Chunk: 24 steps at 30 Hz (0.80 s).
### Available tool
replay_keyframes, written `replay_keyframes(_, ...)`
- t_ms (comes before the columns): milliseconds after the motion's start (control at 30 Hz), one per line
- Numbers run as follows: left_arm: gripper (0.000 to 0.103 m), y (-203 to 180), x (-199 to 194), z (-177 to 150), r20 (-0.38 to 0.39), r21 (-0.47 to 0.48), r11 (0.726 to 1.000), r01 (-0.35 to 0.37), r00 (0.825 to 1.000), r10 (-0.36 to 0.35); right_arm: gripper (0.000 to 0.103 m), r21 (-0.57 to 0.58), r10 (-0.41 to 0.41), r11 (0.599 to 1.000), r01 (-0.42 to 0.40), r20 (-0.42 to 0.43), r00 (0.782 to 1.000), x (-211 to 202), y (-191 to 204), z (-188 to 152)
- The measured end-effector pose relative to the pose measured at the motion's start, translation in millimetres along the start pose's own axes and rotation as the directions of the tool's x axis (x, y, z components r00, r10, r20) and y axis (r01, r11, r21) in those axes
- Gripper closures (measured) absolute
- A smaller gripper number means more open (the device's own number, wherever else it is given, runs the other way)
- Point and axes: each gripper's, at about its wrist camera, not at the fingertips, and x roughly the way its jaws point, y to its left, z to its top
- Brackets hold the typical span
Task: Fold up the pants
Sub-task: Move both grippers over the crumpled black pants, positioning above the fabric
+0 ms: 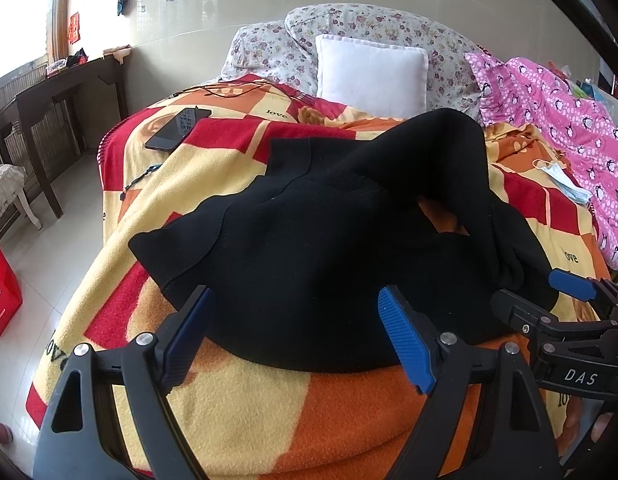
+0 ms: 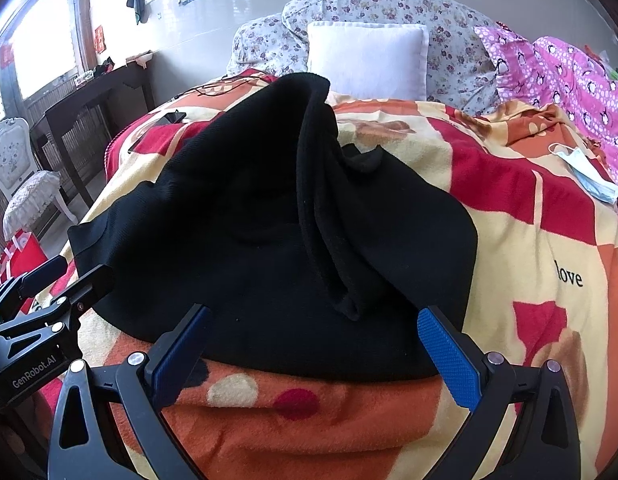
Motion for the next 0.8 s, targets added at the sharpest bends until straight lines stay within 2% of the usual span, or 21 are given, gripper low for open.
replay_keyframes(667, 0.019, -4.8, 12.8, 1.6, -0.024, 0.01, 1.0, 0.002, 1.0, -0.002, 0.001, 0.014, 0.024, 1.0, -0.024, -0.001, 1.0, 4.9, -6.2, 5.2)
replay_keyframes(800, 0.019, 1.6, 11.5, 4.3, -0.017, 0.009, 1.0, -0.012, 1.0, 0.012, 0.001, 0.032, 0.025, 0.999, -0.026, 0.018, 1.0, 2.3, -17.3, 9.6)
